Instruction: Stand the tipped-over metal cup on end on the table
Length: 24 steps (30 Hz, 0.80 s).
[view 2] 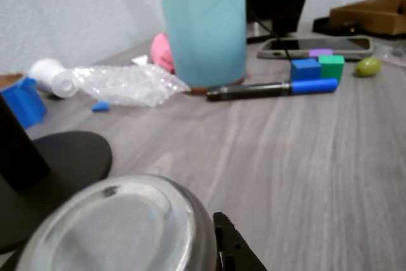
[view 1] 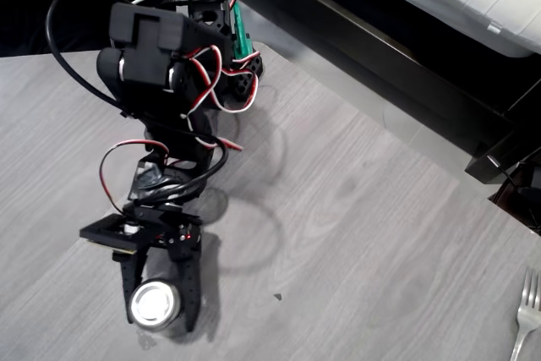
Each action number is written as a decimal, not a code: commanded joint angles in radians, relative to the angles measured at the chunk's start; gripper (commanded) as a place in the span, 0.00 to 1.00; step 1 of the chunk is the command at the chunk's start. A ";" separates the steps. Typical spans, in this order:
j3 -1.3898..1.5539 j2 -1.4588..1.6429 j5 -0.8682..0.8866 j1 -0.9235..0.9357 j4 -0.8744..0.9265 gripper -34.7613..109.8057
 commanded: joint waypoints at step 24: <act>-0.083 1.700 1.443 -0.167 2.408 0.24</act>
